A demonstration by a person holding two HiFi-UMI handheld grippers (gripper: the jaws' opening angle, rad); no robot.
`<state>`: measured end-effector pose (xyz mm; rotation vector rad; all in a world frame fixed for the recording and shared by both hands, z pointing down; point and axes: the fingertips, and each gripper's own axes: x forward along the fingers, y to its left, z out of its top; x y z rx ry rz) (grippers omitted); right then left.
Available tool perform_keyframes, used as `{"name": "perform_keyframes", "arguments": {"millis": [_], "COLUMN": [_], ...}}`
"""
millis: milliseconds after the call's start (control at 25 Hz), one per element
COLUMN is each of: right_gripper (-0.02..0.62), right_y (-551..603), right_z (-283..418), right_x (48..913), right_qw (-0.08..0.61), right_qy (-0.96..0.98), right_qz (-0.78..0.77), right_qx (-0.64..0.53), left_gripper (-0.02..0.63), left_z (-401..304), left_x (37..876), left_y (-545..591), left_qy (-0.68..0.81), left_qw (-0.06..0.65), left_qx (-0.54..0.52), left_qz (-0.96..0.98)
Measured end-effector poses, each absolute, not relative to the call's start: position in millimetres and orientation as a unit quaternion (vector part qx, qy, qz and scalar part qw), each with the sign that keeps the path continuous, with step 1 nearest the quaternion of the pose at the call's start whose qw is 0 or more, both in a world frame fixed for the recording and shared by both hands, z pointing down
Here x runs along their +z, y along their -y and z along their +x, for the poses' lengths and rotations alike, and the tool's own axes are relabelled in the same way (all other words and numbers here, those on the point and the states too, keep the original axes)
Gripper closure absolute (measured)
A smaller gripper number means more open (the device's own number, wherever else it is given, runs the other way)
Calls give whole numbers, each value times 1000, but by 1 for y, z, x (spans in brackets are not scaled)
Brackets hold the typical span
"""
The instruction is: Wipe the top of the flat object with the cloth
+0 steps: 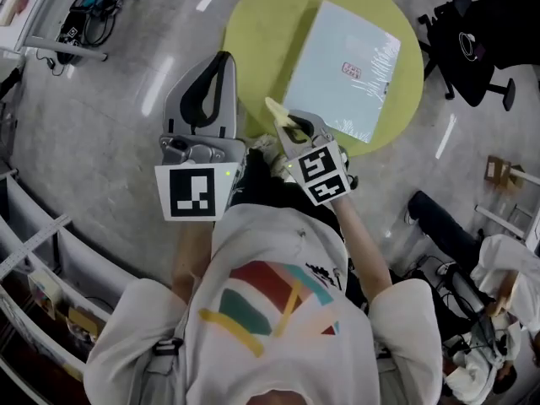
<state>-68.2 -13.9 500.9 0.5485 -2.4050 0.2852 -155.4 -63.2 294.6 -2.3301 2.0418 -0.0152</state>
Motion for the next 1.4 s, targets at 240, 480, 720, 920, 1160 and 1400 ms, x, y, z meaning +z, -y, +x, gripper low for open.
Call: {"name": "perform_keyframes", "arguments": {"millis": [240,480,720,920,1160,1400], "right_gripper": [569,569,569,569,569,569], "right_y": [8,18,20,17,18,13], "right_z": [-79,-74,-47,-13,54,107], "right_x": [534,564,566,568,571,575], "right_qw": [249,256,250,251,256,266], "right_qy": [908,893,876,862,831,803], "right_qz": [328,369,411,439,491,530], "right_qx": [74,31,31,36,50,62], "left_gripper": [589,589,589,589,589,589], "left_z": [-153,-146,-126,-103,-69,-49], "left_x": [304,310,310,305,308,307], "left_y": [14,-2,-3,6,15,23], "left_qy": [-675,-677,-657,-631,-598,-583], "left_qw": [32,45,42,52,46,39], "left_qx": [-28,-49,-57,-52,-35,-1], "left_qz": [-736,-733,-751,-772,-800,-811]}}
